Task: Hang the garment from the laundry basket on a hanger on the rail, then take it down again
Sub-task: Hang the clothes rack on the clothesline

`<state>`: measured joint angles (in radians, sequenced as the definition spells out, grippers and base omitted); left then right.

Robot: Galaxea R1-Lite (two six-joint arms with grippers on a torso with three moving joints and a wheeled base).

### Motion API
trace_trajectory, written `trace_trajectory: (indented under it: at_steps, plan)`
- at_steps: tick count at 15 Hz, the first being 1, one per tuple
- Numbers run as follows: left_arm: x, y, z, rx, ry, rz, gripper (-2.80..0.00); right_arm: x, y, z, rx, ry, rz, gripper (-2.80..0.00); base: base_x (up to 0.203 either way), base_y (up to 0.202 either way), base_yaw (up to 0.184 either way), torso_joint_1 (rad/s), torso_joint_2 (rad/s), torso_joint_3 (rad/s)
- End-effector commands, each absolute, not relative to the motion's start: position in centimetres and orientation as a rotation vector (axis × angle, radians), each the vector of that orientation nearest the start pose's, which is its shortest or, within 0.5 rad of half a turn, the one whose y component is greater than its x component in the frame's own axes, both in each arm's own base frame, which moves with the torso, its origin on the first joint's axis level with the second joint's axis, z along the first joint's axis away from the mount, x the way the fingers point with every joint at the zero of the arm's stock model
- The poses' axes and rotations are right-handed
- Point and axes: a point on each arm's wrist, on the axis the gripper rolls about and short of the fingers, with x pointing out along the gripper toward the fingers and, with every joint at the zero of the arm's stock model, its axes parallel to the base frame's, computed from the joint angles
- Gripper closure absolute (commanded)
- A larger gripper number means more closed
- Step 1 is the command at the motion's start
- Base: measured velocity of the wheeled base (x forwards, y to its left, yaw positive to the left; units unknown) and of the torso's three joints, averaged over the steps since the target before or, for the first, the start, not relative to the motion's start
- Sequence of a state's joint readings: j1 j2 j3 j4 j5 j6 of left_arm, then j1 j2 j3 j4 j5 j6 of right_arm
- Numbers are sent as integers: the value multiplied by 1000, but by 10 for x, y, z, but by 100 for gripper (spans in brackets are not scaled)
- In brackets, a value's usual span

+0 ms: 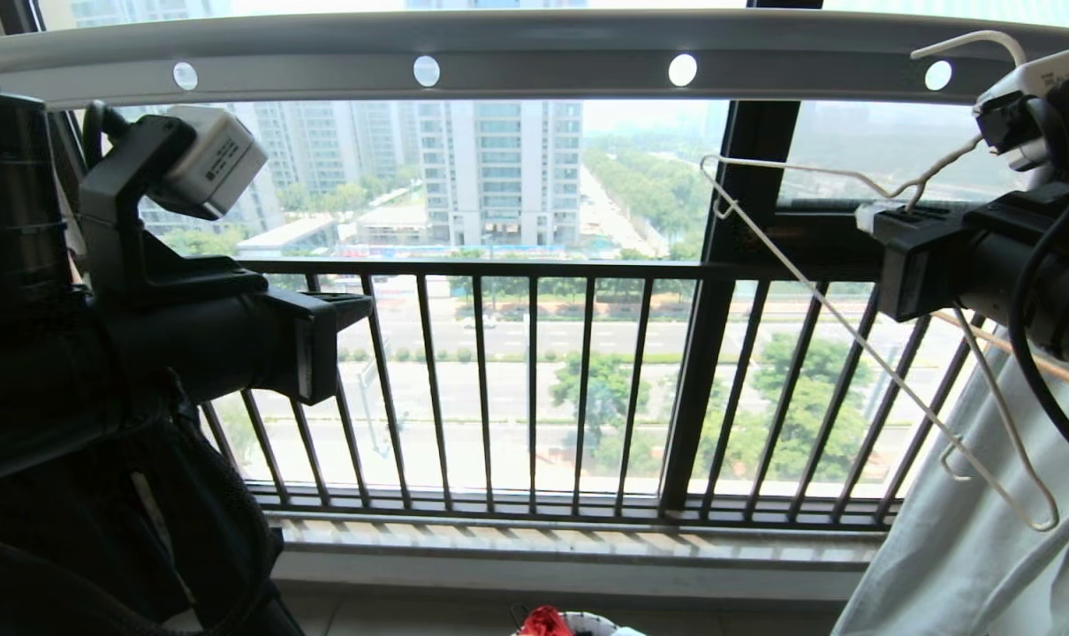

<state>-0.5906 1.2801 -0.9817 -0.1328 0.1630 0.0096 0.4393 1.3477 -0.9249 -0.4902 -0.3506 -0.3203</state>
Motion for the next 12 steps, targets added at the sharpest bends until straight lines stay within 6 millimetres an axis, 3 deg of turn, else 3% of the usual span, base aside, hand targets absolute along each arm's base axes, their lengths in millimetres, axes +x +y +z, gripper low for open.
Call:
trace_trajectory:
  at_steps: [1,5,8,12]
  plan:
    - [168,-108,295,63,135,-426,0,209,102,301,-297,-83,91,0,0,0,0,0,0,0]
    - [164,-105,298,59,121,-425,0,211,110,302,-291,-58,-2,0,0,0,0,0,0,0]
    - [165,-106,297,62,127,-426,0,212,95,297,-185,-32,-124,0,0,0,0,0,0,0]
    - [163,-105,299,58,118,-425,0,221,79,296,-169,-24,-199,0,0,0,0,0,0,0]
